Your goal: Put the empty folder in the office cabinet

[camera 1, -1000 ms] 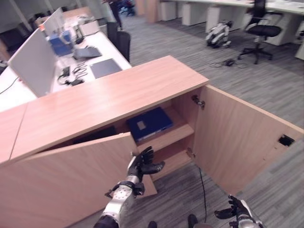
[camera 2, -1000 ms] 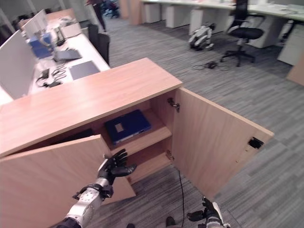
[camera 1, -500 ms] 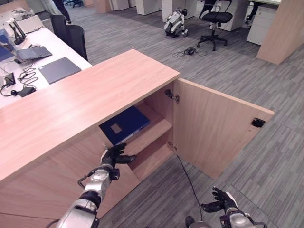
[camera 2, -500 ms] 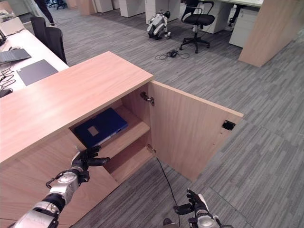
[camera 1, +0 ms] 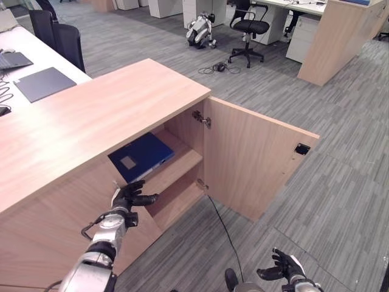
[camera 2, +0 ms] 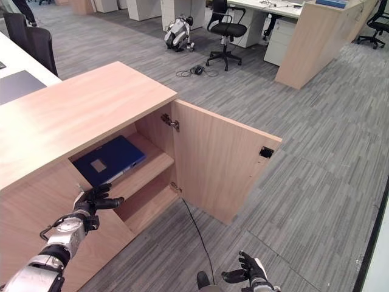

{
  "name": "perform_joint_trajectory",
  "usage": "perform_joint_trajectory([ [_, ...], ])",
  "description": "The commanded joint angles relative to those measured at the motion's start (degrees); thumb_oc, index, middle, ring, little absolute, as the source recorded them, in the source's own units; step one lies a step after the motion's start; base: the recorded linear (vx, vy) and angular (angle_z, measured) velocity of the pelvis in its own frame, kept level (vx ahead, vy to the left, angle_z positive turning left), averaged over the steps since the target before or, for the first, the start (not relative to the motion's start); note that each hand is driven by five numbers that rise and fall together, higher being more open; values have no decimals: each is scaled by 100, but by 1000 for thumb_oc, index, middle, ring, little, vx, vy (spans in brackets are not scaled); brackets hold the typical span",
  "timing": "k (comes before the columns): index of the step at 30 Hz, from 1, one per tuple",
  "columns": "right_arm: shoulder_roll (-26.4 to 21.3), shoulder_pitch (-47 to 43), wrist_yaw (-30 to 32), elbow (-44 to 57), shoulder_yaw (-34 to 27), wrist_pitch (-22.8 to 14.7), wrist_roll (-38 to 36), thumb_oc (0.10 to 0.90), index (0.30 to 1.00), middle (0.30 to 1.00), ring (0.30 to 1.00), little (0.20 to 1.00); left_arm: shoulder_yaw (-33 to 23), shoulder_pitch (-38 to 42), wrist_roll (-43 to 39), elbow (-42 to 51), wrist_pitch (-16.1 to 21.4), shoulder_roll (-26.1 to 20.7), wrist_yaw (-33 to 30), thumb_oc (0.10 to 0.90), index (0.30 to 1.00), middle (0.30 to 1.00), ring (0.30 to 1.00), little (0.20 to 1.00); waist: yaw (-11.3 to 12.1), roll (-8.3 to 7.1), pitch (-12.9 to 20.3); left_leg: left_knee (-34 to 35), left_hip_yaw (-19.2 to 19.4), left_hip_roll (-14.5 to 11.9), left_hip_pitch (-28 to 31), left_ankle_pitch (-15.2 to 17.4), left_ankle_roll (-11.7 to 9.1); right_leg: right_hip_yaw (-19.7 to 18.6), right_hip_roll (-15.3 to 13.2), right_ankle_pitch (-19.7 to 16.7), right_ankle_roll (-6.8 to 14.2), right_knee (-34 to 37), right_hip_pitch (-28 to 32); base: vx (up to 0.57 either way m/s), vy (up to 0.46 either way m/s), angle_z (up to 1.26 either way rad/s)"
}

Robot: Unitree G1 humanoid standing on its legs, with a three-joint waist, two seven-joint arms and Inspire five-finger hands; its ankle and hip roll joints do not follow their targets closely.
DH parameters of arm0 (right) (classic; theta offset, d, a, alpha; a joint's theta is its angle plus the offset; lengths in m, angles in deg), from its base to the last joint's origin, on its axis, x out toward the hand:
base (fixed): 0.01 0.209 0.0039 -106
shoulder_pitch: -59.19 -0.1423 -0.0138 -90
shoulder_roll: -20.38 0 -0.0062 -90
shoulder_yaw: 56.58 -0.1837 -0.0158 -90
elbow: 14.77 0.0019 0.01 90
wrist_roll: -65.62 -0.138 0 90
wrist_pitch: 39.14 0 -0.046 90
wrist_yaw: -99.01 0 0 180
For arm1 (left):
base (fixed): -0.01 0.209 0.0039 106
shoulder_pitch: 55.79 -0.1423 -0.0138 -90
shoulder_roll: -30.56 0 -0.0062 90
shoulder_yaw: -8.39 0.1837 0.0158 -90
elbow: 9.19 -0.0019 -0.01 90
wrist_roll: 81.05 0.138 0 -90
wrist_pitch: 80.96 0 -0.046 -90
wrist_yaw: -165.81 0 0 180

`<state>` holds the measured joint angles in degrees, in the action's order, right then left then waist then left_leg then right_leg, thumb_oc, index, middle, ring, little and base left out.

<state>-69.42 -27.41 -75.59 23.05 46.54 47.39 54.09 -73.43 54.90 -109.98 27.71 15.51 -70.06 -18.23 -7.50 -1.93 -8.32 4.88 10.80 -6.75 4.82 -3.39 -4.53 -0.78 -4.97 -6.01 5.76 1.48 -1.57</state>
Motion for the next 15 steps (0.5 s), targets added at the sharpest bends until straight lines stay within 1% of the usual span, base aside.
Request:
perform_joint_trajectory([
  [1, -23, -276, 138, 144, -122, -366, -188, 800, 900, 900, 900, 900, -459, 185, -195, 850, 835, -448, -492, 800, 900, 900, 900, 900, 330, 211, 39, -68, 58, 210, 404, 717, 124, 648, -666, 683, 844, -1464, -191, 0, 0, 0],
  [2, 51, -341, 179, 94, -195, -335, -105, 800, 900, 900, 900, 900, -225, -413, -69, 1515, 868, 67, -344, 800, 900, 900, 900, 900, 396, 215, 8, -64, 150, 238, 465, 788, 154, 1074, -835, 593, 806, -1567, -306, 0, 0, 0],
  [3, 44, -326, 179, 96, -193, -334, -103, 800, 900, 900, 900, 900, -228, -444, -58, 1547, 856, 78, -356, 800, 900, 900, 900, 900, 393, 222, 23, -64, 148, 238, 464, 789, 155, 1076, -836, 597, 806, -1571, -308, 36, -58, -22],
  [4, 67, -366, 191, 89, -216, -320, -80, 800, 900, 900, 900, 900, -110, -721, -28, 1751, 835, 295, -284, 800, 900, 900, 900, 900, 411, 213, 37, -62, 218, 259, 498, 829, 163, 1265, -909, 492, 729, -1382, -322, 34, -90, -52],
  [5, 53, -421, 220, 65, -232, -315, -74, 800, 900, 900, 900, 900, 53, -871, 25, 1874, 797, 460, -196, 800, 900, 900, 900, 900, 411, 213, 34, -65, 242, 265, 516, 843, 161, 1327, -895, 419, 662, -1182, -359, 55, -141, -59],
  [6, 41, -528, 279, 14, -250, -308, -81, 800, 900, 900, 900, 900, 232, -1007, 67, 1904, 764, 627, -98, 800, 900, 900, 900, 900, 369, 217, -5, -78, 252, 272, 548, 846, 152, 1314, -860, 315, 616, -995, -490, 67, -150, -31],
  [7, 29, -600, 318, -1, -265, -310, -121, 800, 900, 900, 900, 900, 401, -1032, 158, 1799, 713, 764, -73, 800, 900, 900, 900, 900, 331, 271, -51, -108, 227, 221, 569, 870, 118, 1192, -789, 261, 618, -874, -632, 92, -148, -5],
  [8, 28, -593, 331, 42, -275, -296, -161, 800, 900, 900, 900, 900, 538, -1095, 248, 1711, 679, 863, -32, 800, 900, 900, 900, 900, 252, 278, -90, -147, 170, 195, 581, 890, 88, 986, -756, 250, 640, -794, -723, 93, -151, -2],
  [9, 4, -506, 324, 100, -287, -311, -183, 800, 900, 900, 900, 900, 681, -1123, 364, 1597, 654, 956, 42, 800, 900, 900, 900, 900, 209, 262, -92, -193, 125, 195, 588, 952, 75, 807, -729, 266, 646, -647, -676, 139, -208, 0],
  [10, -60, -431, 298, 92, -337, -339, -229, 800, 900, 900, 900, 900, 905, -1266, 672, 1371, 591, 1089, 125, 800, 900, 900, 900, 900, 130, 283, -52, -297, 80, 198, 611, 997, 42, 618, -687, 225, 561, -554, -546, 101, -157, 3],
  [11, -65, -425, 296, 94, -339, -339, -230, 800, 900, 900, 900, 900, 908, -1268, 676, 1367, 594, 1096, 124, 800, 900, 900, 900, 900, 132, 290, -50, -301, 79, 194, 612, 1002, 40, 620, -683, 224, 559, -549, -540, 137, -222, -1],
  [12, -178, -438, 275, -5, -385, -350, -263, 800, 900, 900, 900, 900, 1026, -1424, 824, 1288, 533, 1124, 234, 800, 900, 900, 900, 900, 70, 380, 11, -438, 68, 91, 609, 1005, -28, 633, -600, 261, 480, -493, -466, 92, -184, -6],
  [13, -216, -427, 256, -11, -379, -353, -265, 800, 900, 900, 900, 900, 1029, -1515, 851, 1184, 495, 1140, 269, 800, 900, 900, 900, 900, 39, 416, 37, -529, 85, 24, 600, 1004, -77, 648, -556, 303, 437, -455, -406, 92, -187, -10],
  [14, -221, -423, 255, -9, -376, -353, -266, 800, 900, 900, 900, 900, 1028, -1518, 852, 1181, 497, 1145, 270, 800, 900, 900, 900, 900, 33, 426, 39, -542, 80, 12, 596, 1013, -83, 656, -547, 302, 432, -448, -398, 73, -200, -8],
  [15, -298, -425, 223, -68, -395, -364, -296, 800, 900, 900, 900, 900, 1007, -1595, 833, 986, 439, 1199, 316, 800, 900, 900, 900, 900, -2, 486, 42, -783, 130, -137, 539, 929, -213, 685, -448, 414, 345, -388, -263, 54, -202, -7],
])
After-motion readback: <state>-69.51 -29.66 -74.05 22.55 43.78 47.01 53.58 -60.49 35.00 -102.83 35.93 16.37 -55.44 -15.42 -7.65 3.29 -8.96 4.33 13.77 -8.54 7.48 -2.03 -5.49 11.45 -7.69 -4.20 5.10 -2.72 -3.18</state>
